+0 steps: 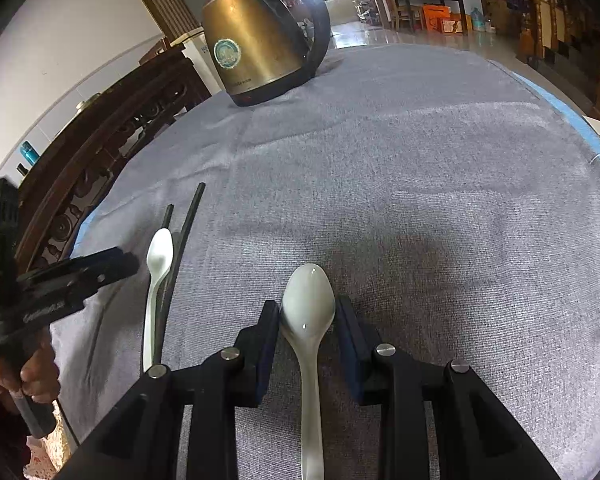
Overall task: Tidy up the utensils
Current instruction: 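Grasp another white spoon with the left tool while the right tool holds its spoon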
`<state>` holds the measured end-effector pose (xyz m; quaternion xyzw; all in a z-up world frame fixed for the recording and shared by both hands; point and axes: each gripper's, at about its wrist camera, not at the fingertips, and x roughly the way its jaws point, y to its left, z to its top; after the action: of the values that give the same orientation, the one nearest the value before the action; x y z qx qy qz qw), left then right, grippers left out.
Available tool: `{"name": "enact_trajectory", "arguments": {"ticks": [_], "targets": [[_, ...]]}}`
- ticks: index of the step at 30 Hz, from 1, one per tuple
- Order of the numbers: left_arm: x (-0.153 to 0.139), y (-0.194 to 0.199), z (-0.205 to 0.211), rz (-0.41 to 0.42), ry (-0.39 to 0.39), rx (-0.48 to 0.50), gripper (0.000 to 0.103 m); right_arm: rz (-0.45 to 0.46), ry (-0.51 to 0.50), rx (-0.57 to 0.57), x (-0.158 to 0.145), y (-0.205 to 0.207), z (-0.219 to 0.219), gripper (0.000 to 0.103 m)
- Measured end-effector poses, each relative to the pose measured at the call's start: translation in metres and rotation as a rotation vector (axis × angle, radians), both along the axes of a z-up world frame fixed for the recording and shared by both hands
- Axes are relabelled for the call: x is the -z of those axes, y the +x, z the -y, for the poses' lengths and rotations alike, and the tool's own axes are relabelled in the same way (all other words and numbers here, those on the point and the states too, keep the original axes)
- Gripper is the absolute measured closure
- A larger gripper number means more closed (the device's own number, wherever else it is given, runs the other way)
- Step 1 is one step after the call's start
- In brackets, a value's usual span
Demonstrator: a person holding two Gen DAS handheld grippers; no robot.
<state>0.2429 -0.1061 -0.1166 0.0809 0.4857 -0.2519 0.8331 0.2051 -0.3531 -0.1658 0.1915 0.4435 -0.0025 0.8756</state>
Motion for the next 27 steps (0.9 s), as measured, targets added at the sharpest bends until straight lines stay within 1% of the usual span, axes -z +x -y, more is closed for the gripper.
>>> {"name": "enact_trajectory", "arguments": {"ticks": [3, 6, 7, 8, 9, 10, 12, 14, 17, 22, 27], "targets": [[0.006, 0.005, 0.011, 0.013, 0.023, -0.003, 0.058, 0.006, -0.004, -0.006, 0.000, -0.001, 0.000, 0.069], [0.012, 0.008, 0.017, 0.013, 0.027, -0.001, 0.058, 0.012, -0.002, -0.007, 0.000, -0.002, 0.001, 0.069], [0.014, 0.009, 0.018, 0.014, 0.035, -0.003, 0.061, 0.013, -0.001, -0.007, 0.000, -0.002, 0.001, 0.069], [0.016, 0.010, 0.020, 0.011, 0.041, -0.003, 0.072, 0.014, 0.000, -0.008, 0.000, -0.003, 0.002, 0.069], [0.019, 0.011, 0.020, 0.003, 0.045, -0.001, 0.079, 0.016, 0.001, -0.009, 0.000, -0.003, 0.002, 0.069], [0.020, 0.012, 0.021, 0.014, 0.047, -0.005, 0.084, 0.018, 0.002, -0.009, 0.000, -0.003, 0.002, 0.069], [0.020, 0.012, 0.020, 0.022, 0.040, -0.005, 0.088, 0.020, 0.002, -0.008, 0.000, -0.003, 0.002, 0.069], [0.017, 0.011, 0.016, 0.035, 0.025, -0.004, 0.097, 0.020, 0.001, -0.006, 0.000, -0.003, 0.001, 0.069], [0.011, 0.006, 0.008, 0.035, 0.003, 0.004, 0.097, 0.020, -0.001, -0.003, 0.000, -0.004, 0.000, 0.069], [0.008, -0.007, -0.008, 0.031, 0.000, 0.032, 0.098, 0.017, -0.007, 0.005, 0.000, -0.004, -0.001, 0.069], [0.011, -0.025, -0.024, 0.015, 0.031, 0.065, 0.098, 0.010, -0.016, 0.008, -0.001, -0.006, -0.004, 0.069]]}}
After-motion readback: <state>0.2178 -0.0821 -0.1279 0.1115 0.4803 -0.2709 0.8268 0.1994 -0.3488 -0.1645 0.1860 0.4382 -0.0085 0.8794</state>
